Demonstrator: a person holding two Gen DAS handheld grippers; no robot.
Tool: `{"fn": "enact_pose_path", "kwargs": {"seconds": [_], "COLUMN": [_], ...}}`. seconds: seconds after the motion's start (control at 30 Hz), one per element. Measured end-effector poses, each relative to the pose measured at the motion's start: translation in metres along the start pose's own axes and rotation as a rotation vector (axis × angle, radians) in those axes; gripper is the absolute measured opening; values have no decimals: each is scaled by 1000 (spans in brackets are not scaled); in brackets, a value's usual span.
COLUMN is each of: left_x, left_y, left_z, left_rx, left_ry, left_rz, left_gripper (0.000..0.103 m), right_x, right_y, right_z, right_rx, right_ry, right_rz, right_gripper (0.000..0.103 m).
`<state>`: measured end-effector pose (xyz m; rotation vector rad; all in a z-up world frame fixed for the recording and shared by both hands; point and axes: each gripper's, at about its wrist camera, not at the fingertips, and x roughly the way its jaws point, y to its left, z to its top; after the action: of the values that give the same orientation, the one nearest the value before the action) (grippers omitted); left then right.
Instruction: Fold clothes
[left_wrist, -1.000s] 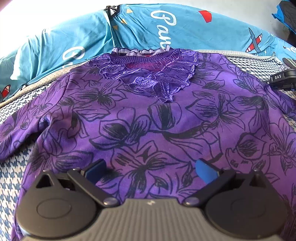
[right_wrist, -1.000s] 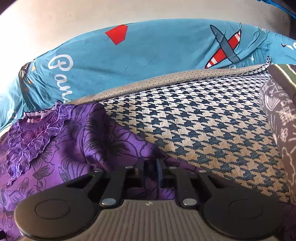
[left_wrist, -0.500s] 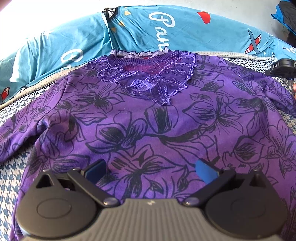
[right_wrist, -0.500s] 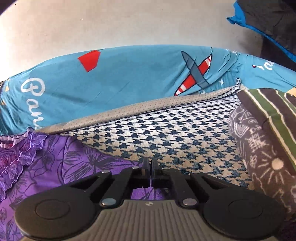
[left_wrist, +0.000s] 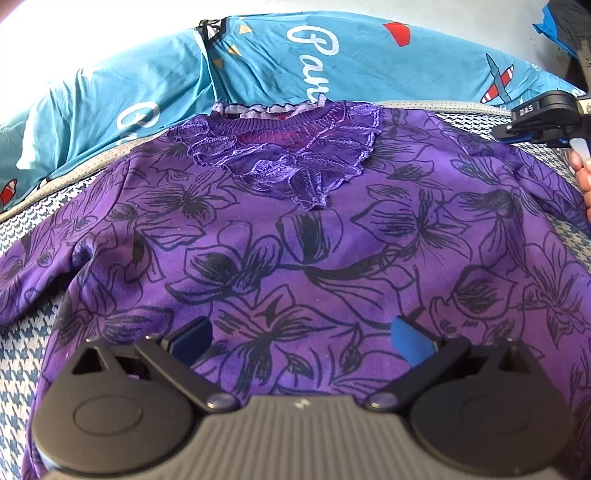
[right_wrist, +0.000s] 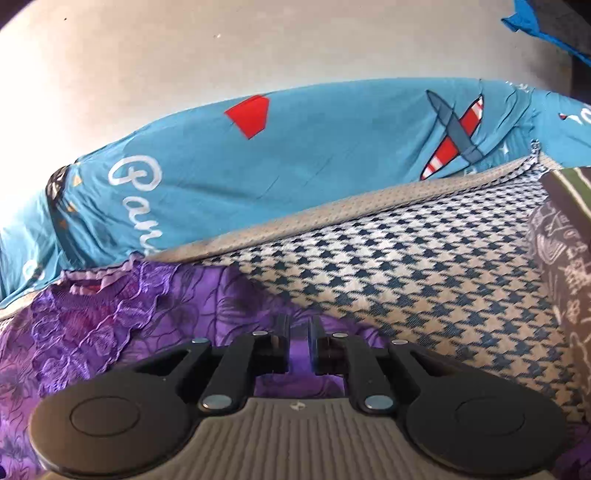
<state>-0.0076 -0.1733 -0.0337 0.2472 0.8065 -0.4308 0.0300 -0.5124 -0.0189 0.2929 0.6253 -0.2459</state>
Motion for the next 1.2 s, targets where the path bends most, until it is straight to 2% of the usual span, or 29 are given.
{"fn": "enact_pose_path", "kwargs": {"seconds": [0.07,0.23,0.3,0.43,0.6,0.73,0.87,0.97,1.13,1.2], "left_x": [-6,-22,-29,-40,-53,-64,-75,-84,-92,-95], "left_y": [0,8,12,15,19,21,25,31,43,46], "left_z": [-3,-16,-24,-39,-57,-72,-77,-78,-83,-86], "left_rx": [6,-36,-70,-93,-122,-145,-168,-194,-229,-237], "left_ry": [-9,9,16,25,37,47,31,16,7,3], "left_rz": [16,52,59,72,88,100,103,110,136,145], "left_gripper": [103,103,103,103,103,103,103,103,103,103], "right_x": [2,-6,-10,-18,-40,-48,-57,-61,-74,-82], "right_y": [9,35,42,58,87,97,106,113,119,117], "right_z": [-7,-19,-21,-28,-38,-55,-76,-90,-106,-109], "right_rx": [-15,-98,-101,-84,-178,-143,-147,-178,-224,-177], "right_ry": [39,70,81,108,110,199,250,272,231,203], "right_rz": [31,57,56,43,14,54,42,28,-5,-3], "right_gripper": [11,11,18,23,29,33,35,44,47,47]}}
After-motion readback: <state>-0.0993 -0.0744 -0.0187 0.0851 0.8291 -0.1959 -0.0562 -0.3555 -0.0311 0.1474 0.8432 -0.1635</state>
